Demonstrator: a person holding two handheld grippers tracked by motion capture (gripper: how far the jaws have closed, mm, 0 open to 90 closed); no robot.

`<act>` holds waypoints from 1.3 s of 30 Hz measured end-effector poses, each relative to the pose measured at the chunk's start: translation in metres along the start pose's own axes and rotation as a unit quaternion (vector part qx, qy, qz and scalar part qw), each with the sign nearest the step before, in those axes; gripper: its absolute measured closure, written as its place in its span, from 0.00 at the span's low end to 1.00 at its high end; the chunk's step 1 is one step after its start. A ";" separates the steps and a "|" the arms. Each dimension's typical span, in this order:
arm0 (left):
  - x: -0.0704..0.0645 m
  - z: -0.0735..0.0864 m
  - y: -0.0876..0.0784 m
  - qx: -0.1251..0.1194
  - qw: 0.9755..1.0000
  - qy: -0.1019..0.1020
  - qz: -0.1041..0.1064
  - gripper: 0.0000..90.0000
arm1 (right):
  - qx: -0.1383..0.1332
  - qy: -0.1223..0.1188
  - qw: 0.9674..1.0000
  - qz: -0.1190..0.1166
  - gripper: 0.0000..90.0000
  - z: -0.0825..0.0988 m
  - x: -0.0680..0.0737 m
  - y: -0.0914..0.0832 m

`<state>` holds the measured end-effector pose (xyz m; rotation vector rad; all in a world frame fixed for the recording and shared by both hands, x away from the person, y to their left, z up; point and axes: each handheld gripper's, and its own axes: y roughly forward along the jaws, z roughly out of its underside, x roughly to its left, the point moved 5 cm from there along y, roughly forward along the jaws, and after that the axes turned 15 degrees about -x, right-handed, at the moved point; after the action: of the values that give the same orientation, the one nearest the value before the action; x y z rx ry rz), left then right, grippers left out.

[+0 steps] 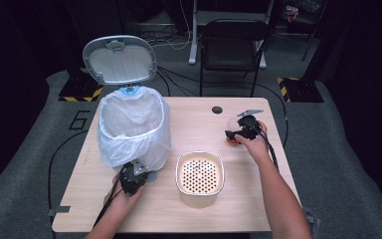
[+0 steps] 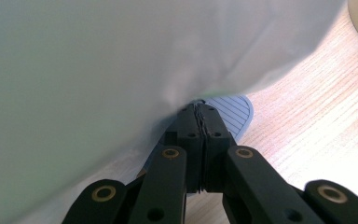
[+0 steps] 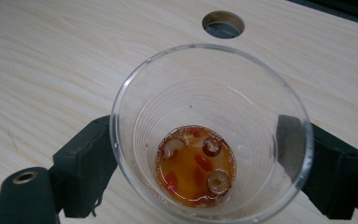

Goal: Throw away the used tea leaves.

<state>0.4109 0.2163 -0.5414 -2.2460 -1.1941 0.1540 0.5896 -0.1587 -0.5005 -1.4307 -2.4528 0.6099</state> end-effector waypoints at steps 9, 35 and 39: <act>0.000 0.000 0.000 -0.002 1.000 -0.001 0.002 0.98 | -0.002 0.005 1.000 0.000 0.31 0.003 0.000 0.006; 0.000 0.000 0.000 0.000 1.000 0.001 0.000 0.98 | -0.035 -0.038 0.997 -0.060 0.39 -0.022 0.011 -0.027; -0.001 0.000 0.000 0.001 1.000 -0.001 0.001 0.98 | -0.038 -0.032 0.997 -0.062 0.40 -0.027 0.013 -0.037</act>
<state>0.4107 0.2158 -0.5413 -2.2464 -1.1923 0.1577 0.5652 -0.1574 -0.4592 -1.2916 -2.6173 0.5494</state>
